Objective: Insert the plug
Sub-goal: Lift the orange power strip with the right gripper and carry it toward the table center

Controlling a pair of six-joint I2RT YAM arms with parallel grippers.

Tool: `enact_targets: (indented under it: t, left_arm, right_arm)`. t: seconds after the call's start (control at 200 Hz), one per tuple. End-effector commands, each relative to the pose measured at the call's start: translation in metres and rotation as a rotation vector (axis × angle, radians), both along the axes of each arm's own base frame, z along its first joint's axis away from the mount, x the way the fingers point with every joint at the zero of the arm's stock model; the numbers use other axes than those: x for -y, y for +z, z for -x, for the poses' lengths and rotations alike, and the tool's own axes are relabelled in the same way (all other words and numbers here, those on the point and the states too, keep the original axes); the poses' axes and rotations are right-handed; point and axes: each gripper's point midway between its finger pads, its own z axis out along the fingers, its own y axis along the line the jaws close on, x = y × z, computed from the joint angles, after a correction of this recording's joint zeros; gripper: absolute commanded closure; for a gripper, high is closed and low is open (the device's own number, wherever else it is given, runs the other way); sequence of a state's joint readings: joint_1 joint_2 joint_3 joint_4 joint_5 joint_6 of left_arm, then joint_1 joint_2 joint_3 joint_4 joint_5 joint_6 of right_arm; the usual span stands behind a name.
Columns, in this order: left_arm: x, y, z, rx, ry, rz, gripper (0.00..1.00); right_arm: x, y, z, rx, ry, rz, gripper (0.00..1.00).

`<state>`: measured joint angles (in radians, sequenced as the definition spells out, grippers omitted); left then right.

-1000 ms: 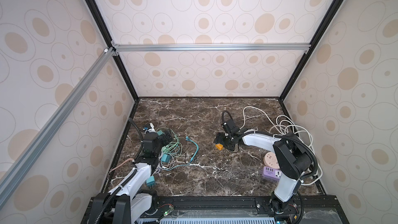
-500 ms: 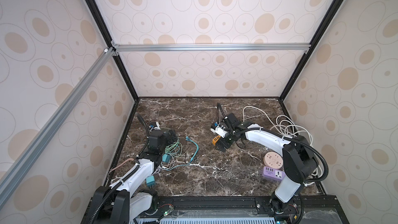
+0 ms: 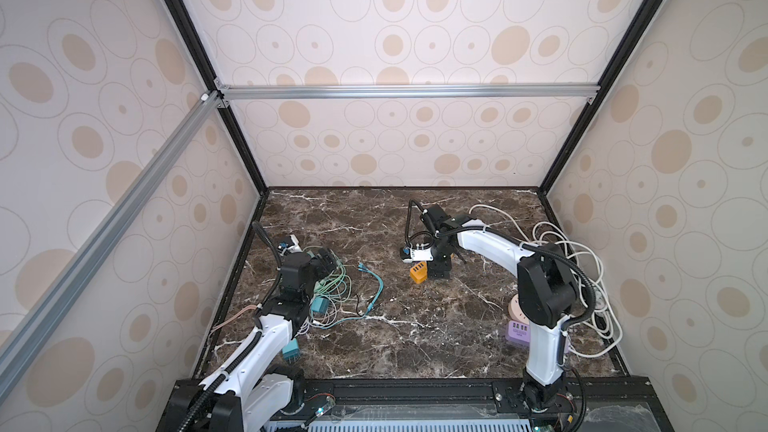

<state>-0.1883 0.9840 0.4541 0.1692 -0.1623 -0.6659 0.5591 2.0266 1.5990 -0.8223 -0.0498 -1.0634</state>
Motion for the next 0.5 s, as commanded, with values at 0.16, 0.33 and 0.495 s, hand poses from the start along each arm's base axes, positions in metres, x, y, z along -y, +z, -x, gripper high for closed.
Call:
enact_targets:
  t: [0.16,0.33,0.495]
  left_arm:
    - [-0.013,0.007,0.011,0.0,0.054,-0.045,0.02]
    - [-0.014,0.01,0.014,0.002,0.055,-0.053,0.01]
    - [-0.013,0.007,0.013,-0.007,0.051,-0.044,0.02]
  right_arm:
    - [0.013,-0.029,0.0,-0.129,0.125,0.169,0.08]
    - [0.017,-0.039,-0.013,-0.11,0.094,0.182,0.09]
    - [0.018,-0.04,-0.017,-0.119,-0.004,0.119,0.16]
